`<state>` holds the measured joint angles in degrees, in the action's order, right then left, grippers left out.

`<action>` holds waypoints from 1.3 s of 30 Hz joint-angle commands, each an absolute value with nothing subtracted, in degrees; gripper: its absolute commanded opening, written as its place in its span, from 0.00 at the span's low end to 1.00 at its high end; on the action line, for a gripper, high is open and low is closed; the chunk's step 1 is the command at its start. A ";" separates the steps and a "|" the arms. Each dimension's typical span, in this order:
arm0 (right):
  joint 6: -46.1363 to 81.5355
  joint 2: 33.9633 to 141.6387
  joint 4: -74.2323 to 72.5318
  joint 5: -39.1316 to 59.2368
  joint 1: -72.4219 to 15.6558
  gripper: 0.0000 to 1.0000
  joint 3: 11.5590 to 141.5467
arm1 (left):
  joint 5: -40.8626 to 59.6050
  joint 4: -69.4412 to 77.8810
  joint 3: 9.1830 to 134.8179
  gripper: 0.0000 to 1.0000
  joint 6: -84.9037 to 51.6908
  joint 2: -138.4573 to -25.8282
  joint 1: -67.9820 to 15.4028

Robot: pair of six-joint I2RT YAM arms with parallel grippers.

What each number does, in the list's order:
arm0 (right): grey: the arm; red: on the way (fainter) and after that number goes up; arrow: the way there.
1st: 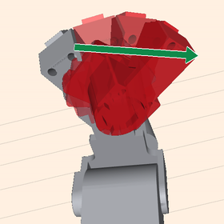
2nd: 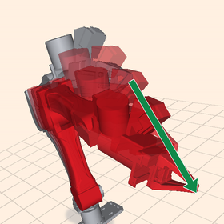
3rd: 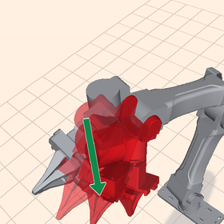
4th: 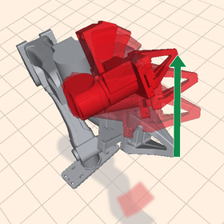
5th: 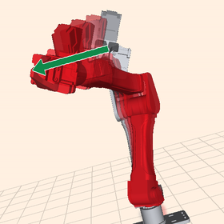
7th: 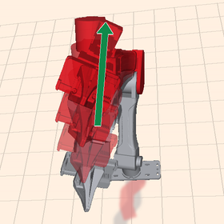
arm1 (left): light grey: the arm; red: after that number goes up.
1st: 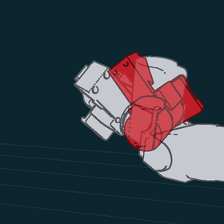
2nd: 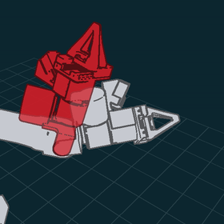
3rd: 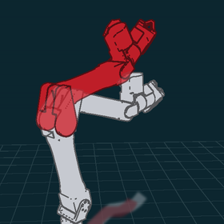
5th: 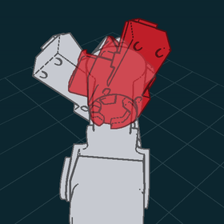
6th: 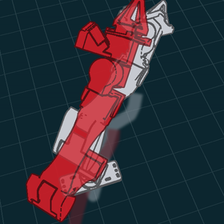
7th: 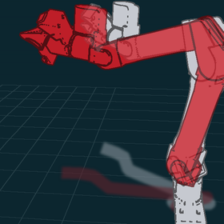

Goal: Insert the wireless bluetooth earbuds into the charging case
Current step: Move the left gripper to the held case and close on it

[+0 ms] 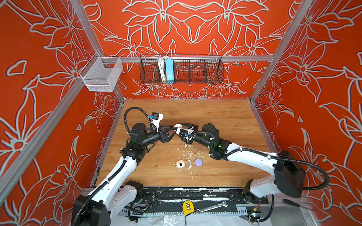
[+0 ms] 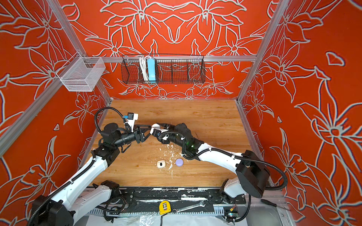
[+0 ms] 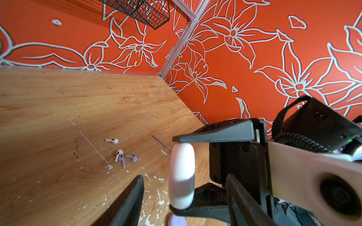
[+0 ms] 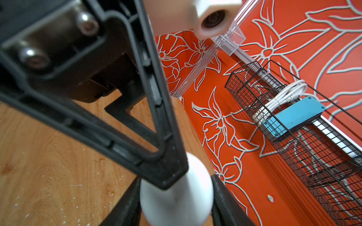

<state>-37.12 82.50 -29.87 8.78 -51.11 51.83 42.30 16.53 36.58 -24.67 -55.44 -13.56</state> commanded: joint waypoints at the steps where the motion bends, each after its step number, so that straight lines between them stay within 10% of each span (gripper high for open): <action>1: -38.14 81.14 -31.81 8.43 -51.52 0.14 51.21 | 42.75 15.63 38.57 0.66 -23.39 -56.06 -14.19; 39: -37.32 79.89 -36.64 7.71 -51.57 0.14 48.54 | 43.66 12.63 41.47 0.48 -20.92 -59.93 -16.51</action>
